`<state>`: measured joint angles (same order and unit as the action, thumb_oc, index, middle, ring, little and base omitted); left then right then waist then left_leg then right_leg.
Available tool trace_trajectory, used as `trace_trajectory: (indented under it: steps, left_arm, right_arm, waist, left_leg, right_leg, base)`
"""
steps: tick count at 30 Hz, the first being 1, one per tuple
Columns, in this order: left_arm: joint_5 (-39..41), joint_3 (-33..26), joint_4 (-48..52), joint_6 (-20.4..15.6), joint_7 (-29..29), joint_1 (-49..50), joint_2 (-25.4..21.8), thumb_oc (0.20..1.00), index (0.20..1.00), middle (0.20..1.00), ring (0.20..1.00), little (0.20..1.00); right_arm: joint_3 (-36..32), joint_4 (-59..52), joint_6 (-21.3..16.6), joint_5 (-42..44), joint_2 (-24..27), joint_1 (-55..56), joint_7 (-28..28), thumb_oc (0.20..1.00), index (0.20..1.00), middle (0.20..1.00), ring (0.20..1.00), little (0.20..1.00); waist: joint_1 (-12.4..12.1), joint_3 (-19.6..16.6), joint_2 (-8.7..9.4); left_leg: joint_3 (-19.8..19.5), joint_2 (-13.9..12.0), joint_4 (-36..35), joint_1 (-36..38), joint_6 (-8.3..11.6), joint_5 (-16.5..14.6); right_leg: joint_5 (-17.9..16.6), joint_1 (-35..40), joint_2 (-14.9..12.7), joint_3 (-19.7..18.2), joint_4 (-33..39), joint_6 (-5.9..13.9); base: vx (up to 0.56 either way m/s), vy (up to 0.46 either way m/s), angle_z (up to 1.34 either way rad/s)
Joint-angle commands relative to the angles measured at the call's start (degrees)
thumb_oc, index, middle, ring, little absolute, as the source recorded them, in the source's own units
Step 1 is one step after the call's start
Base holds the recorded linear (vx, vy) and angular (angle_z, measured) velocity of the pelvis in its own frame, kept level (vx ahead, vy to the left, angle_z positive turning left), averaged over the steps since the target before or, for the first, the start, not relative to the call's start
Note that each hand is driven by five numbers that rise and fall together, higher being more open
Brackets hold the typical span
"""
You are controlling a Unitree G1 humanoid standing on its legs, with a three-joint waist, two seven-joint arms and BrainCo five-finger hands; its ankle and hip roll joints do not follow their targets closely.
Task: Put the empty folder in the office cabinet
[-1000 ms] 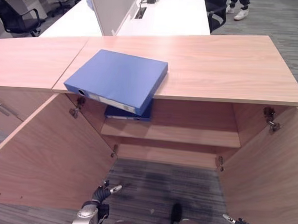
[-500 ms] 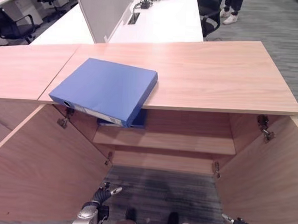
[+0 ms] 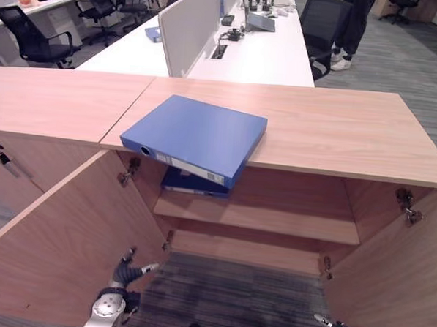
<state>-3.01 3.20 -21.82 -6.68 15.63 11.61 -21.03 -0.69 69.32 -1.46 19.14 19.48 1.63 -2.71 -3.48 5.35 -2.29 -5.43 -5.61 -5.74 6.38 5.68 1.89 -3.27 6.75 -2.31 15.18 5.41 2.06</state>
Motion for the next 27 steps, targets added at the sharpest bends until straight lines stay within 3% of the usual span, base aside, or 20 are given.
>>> trace_trajectory:
  steps: [1,3,10,11,15,21,27]
  left_arm:
    - [-11.39,-3.61,1.56,-3.21,8.61,-3.24,-3.07,1.0,1.0,1.0,1.0,1.0]
    - [-19.63,-4.95,7.23,-2.41,13.33,-1.9,-4.67,1.0,1.0,1.0,1.0,1.0]
    - [-26.99,-7.62,17.48,-2.62,15.37,-1.58,-8.03,1.0,1.0,1.0,1.0,1.0]
    - [-29.67,-7.89,21.24,-2.54,15.21,-2.62,-10.31,1.0,1.0,1.0,1.0,1.0]
    - [-31.25,-7.9,23.73,-2.71,14.67,-4.08,-12.57,1.0,1.0,1.0,1.0,1.0]
    - [-35.61,-6.71,25.52,-2.72,12.92,-10.15,-22.39,1.0,1.0,1.0,1.0,1.0]
    - [-37.7,-3.43,24.42,-2.24,12.92,-16.87,-27.05,1.0,1.0,1.0,1.0,1.0]
  right_arm:
    - [-0.85,0.25,-3.06,1.16,-1.84,-3.26,-2.39,1.0,1.0,1.0,1.0,1.0]
    - [0.1,0.31,-3.01,1.23,-2.87,-2.66,-1.82,1.0,1.0,1.0,1.0,1.0]
    - [1.11,-0.38,-2.99,2.44,-3.04,-3.25,-1.52,1.0,1.0,1.0,1.0,1.0]
    - [1.79,-0.76,-2.93,2.24,-2.96,-3.27,-1.22,1.0,1.0,1.0,1.0,1.0]
    - [2.18,-0.83,-2.84,1.93,-2.65,-3.48,-1.05,1.0,1.0,1.0,1.0,1.0]
    - [3.12,-1.0,-2.43,0.9,-1.41,-3.46,0.03,1.0,1.0,1.0,1.0,1.0]
    - [3.2,-0.58,-2.63,0.65,-0.81,-4.05,-0.04,1.0,1.0,1.0,1.0,1.0]
  waist:
    - [-1.36,1.71,2.86]
    - [-1.99,1.76,3.49]
    - [-2.22,1.98,3.7]
    - [-2.07,2.05,3.49]
    - [-1.66,2.19,3.11]
    - [0.04,2.28,1.57]
    - [1.37,2.07,0.55]
  left_leg:
    - [0.55,-1.74,0.74,1.52,2.33,-3.77]
    - [0.62,-1.93,0.74,1.51,2.45,-3.99]
    - [0.36,-2.23,0.75,1.47,2.7,-4.04]
    - [0.19,-2.4,0.75,1.56,2.84,-4.08]
    - [0.25,-2.47,0.75,1.6,2.96,-4.08]
    - [0.81,-2.32,0.74,1.54,3.17,-4.02]
    - [1.34,-2.28,0.74,1.46,3.18,-4.09]
  right_leg:
    - [5.22,2.82,-5.9,-2.1,-0.58,6.61]
    - [5.45,3.15,-5.87,-1.86,-0.64,6.79]
    - [5.7,3.19,-5.72,-1.63,-0.86,6.77]
    - [5.79,3.32,-5.6,-1.56,-0.88,6.71]
    - [5.88,3.33,-5.48,-1.45,-0.87,6.68]
    - [5.82,2.75,-5.43,-1.69,-1.19,6.84]
    - [5.87,2.07,-5.51,-2.17,-1.62,7.0]
  base:
    - [0.02,-0.03,0.16]
    - [0.02,-0.038,0.05]
    - [0.0,-0.012,0.01]
    - [0.01,-0.041,0.01]
    - [0.0,-0.01,0.0]
    - [0.0,0.0,0.0]
    - [0.0,0.014,-0.04]
